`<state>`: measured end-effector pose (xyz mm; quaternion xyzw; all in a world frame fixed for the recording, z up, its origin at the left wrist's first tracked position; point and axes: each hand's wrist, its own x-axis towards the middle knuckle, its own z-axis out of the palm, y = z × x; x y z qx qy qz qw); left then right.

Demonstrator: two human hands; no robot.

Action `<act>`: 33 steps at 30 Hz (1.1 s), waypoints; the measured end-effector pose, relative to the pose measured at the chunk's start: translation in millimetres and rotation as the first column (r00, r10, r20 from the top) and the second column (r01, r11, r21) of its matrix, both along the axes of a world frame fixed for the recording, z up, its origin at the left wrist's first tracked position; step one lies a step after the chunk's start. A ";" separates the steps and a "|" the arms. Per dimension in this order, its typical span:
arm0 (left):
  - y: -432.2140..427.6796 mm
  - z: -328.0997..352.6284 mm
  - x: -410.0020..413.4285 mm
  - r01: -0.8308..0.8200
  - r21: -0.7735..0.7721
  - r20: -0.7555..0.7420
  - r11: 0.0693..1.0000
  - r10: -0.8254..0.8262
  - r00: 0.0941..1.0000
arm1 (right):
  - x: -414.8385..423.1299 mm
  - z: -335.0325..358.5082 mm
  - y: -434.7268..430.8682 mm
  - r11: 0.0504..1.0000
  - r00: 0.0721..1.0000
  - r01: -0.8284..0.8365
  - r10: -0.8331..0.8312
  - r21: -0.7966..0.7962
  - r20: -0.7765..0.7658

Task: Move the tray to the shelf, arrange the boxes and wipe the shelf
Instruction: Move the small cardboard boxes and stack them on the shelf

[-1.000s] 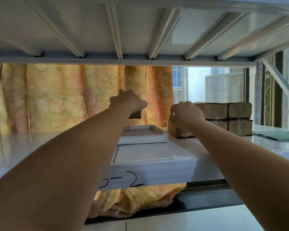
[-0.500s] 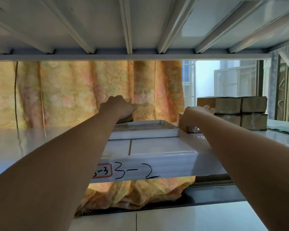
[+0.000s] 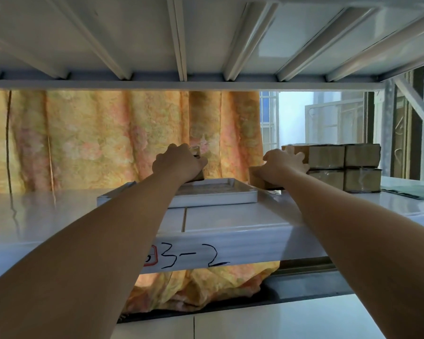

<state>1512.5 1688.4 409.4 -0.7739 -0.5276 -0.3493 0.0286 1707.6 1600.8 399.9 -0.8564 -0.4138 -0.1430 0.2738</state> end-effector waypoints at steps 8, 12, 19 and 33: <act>2.2 8.8 -14.7 -0.020 0.069 -0.009 0.997 0.020 1.000 | -53.9 28.5 1.7 0.936 0.979 -0.188 0.155 0.298 0.129; 3.1 15.7 -33.3 -0.047 0.076 0.031 0.996 0.044 0.999 | -88.2 36.6 13.4 0.909 0.958 -0.286 0.278 0.302 0.071; 7.7 13.6 -77.8 -0.121 0.037 0.004 0.992 0.121 0.993 | -128.6 27.3 36.0 0.909 0.938 -0.317 0.342 0.269 -0.049; 16.0 -4.3 -95.8 -0.091 0.011 0.033 0.996 0.091 0.995 | -153.5 5.6 51.1 0.916 0.928 -0.338 0.363 0.216 -0.087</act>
